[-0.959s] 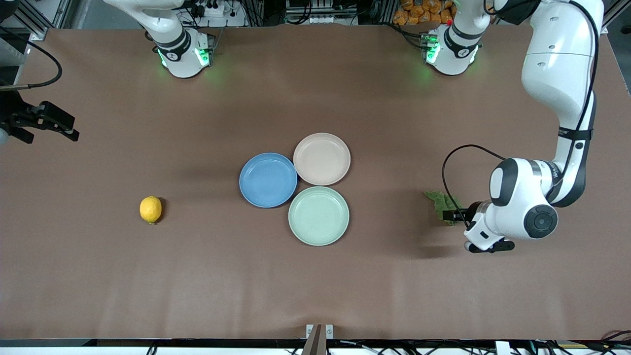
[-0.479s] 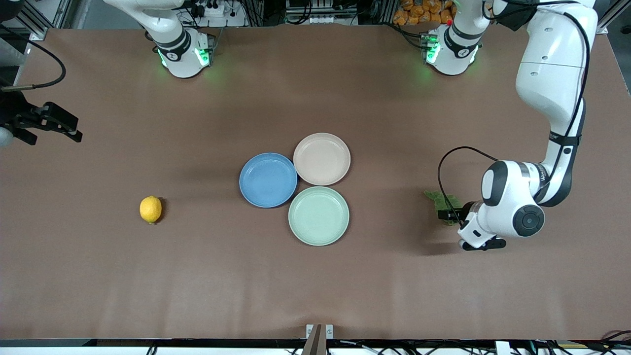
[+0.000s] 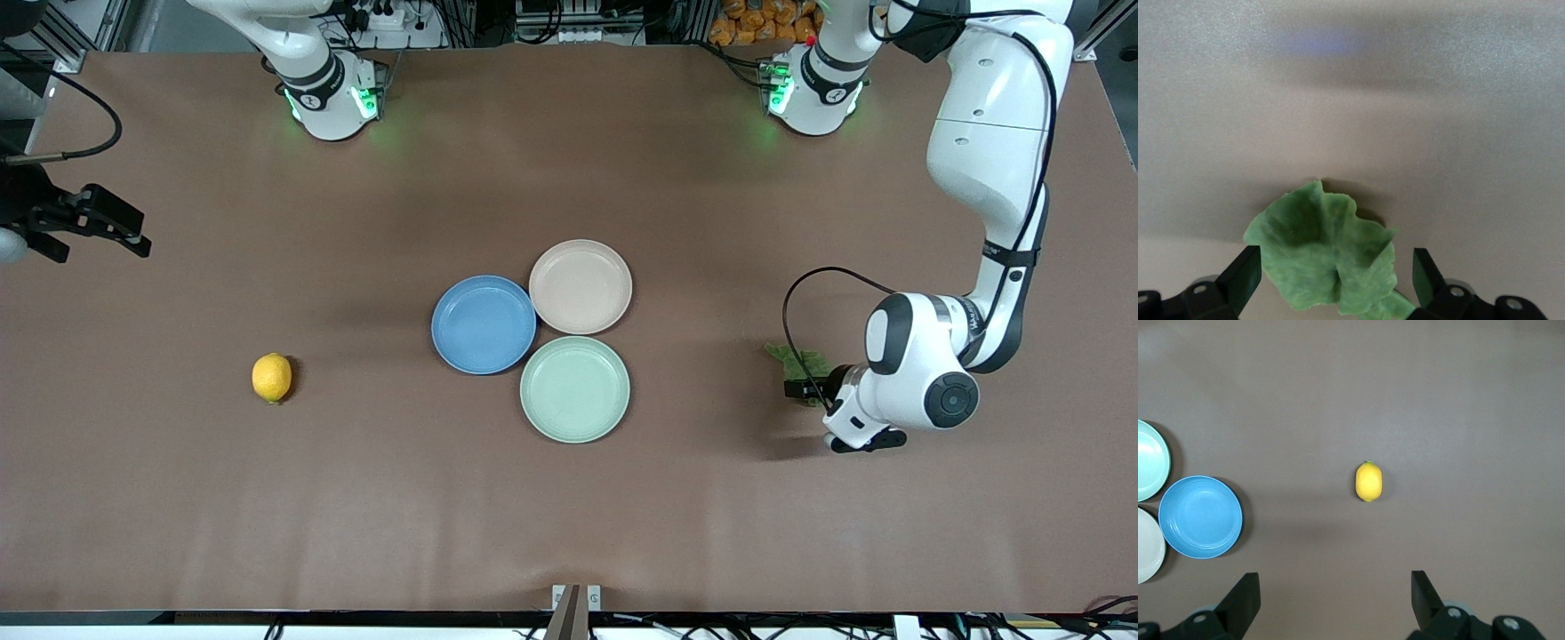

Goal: Place lemon and lettuce in plates
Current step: 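Lower the left gripper and close it on the lettuce, then lift the lettuce with the left gripper while the right gripper starts reaching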

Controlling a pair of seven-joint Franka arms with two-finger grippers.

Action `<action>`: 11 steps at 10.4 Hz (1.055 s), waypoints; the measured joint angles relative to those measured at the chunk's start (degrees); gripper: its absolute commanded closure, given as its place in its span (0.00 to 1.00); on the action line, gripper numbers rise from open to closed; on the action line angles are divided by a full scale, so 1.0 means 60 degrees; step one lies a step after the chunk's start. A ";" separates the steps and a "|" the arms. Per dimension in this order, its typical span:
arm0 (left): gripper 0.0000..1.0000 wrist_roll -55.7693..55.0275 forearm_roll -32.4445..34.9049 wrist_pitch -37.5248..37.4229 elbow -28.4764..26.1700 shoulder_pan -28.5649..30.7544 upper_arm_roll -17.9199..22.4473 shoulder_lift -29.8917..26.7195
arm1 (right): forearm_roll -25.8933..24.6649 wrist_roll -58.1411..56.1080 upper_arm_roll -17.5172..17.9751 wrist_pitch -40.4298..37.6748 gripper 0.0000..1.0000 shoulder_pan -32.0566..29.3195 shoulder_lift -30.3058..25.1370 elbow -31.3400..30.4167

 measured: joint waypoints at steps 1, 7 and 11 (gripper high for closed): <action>0.00 0.0000 -0.0013 0.0022 -0.0001 -0.0003 -0.0002 0.0033 | 0.0000 0.0000 0.0000 0.0015 0.00 -0.0003 0.0000 0.0000; 0.76 0.0000 -0.0017 0.0058 -0.0003 -0.0003 -0.0005 0.0189 | 0.0000 0.0000 -0.0005 0.0042 0.00 -0.0033 -0.0001 0.0004; 0.94 0.0000 -0.0017 0.0058 0.0052 -0.0006 -0.0014 0.0188 | 0.0000 0.0001 -0.0031 0.0064 0.00 -0.0046 -0.0001 0.0004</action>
